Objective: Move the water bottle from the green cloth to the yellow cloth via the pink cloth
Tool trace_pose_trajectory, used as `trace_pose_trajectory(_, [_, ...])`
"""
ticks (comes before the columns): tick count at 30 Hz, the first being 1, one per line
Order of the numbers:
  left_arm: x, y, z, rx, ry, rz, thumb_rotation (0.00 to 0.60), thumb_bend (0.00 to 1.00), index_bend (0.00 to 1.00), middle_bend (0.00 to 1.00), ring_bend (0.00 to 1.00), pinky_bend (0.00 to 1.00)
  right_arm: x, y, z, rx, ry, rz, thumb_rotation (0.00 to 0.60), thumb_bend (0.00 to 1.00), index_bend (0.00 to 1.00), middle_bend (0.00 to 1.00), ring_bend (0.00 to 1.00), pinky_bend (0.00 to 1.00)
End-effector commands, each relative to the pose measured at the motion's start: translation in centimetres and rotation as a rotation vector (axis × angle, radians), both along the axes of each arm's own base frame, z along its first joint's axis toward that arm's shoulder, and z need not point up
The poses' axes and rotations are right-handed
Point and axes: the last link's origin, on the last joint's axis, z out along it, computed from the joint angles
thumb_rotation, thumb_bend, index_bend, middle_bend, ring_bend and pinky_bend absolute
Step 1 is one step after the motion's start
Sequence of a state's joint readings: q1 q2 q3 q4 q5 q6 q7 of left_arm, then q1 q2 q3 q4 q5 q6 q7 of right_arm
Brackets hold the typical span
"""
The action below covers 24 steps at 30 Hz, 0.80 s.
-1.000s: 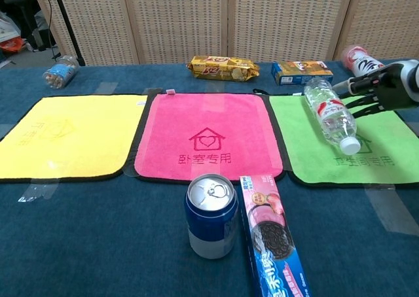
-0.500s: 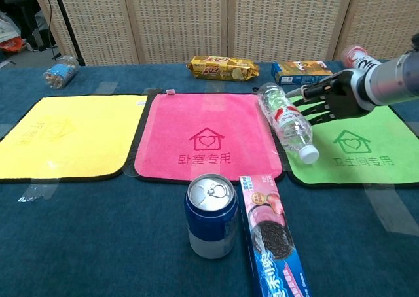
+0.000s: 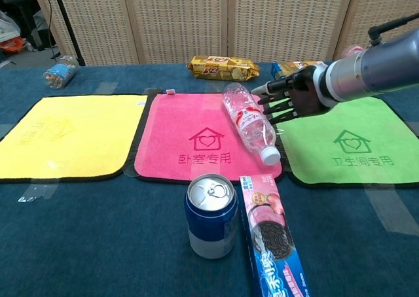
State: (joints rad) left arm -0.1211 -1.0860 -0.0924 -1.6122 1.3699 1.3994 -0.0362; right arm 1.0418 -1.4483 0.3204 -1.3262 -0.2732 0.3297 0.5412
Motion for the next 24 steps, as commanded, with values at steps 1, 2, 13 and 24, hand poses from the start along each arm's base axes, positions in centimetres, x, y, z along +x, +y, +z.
trace_pose_trajectory(1, [0.0, 0.0, 0.0, -0.002, 0.001, -0.001, 0.600, 0.00, 0.00, 0.00, 0.00, 0.00, 0.5, 0.1, -0.1, 0.002, -0.007, 0.004, 0.600, 1.00, 0.08, 0.00, 0.00, 0.08])
trace_pose_trajectory(2, [0.0, 0.0, -0.1, -0.002, 0.002, -0.001, 0.600, 0.00, 0.00, 0.00, 0.00, 0.00, 0.7, 0.1, -0.2, 0.005, -0.011, 0.001, 0.600, 1.00, 0.08, 0.00, 0.00, 0.08])
trace_pose_trajectory(13, [0.0, -0.1, -0.1, -0.002, 0.002, 0.000, 0.600, 0.00, 0.00, 0.00, 0.00, 0.00, 3.9, 0.6, -2.3, 0.047, -0.021, 0.023, 0.600, 1.00, 0.08, 0.00, 0.00, 0.08])
trace_pose_trajectory(24, [-0.2, -0.1, 0.2, 0.004, -0.007, 0.006, 0.600, 0.00, 0.00, 0.00, 0.00, 0.00, 7.0, 0.9, -3.0, 0.052, -0.032, 0.081, 0.600, 1.00, 0.08, 0.00, 0.00, 0.08])
